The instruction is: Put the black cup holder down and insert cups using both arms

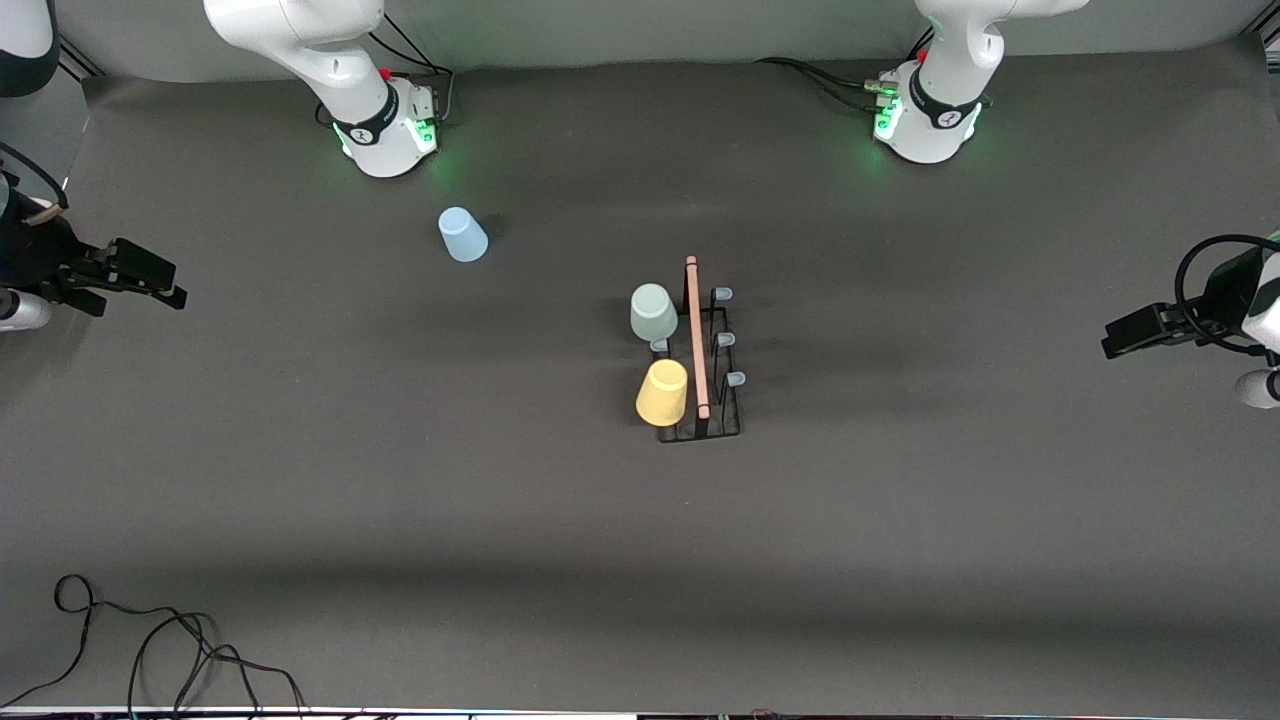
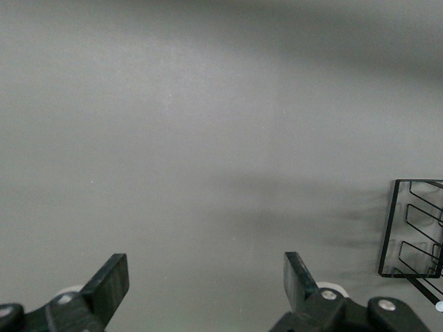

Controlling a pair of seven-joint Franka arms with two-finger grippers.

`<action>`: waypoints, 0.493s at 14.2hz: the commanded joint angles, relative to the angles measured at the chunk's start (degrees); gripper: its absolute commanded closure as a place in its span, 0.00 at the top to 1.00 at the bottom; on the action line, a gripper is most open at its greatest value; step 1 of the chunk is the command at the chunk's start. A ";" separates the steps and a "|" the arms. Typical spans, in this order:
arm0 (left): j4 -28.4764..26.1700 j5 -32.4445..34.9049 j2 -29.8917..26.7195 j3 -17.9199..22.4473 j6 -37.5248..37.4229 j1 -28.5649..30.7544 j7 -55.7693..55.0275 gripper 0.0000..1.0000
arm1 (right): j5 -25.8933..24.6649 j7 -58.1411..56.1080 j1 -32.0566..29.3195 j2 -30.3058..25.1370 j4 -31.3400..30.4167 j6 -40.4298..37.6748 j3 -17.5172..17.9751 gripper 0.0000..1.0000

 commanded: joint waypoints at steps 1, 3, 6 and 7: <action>0.64 0.58 -0.23 0.38 -1.21 -0.20 -0.36 1.00 | -1.24 1.36 -0.15 1.39 2.32 -1.65 0.47 1.00; 0.64 0.58 -0.06 0.38 -0.77 -0.55 -0.54 1.00 | -1.24 1.36 0.20 1.12 1.53 -1.65 0.47 1.00; 0.81 0.67 -0.06 0.55 -0.07 -0.20 -0.28 1.00 | -1.24 1.36 0.47 1.12 1.53 -1.65 0.38 1.00; 0.81 0.67 -0.06 0.55 -0.07 -0.20 -0.28 1.00 | -1.24 1.36 0.47 1.12 1.53 -1.65 0.47 1.00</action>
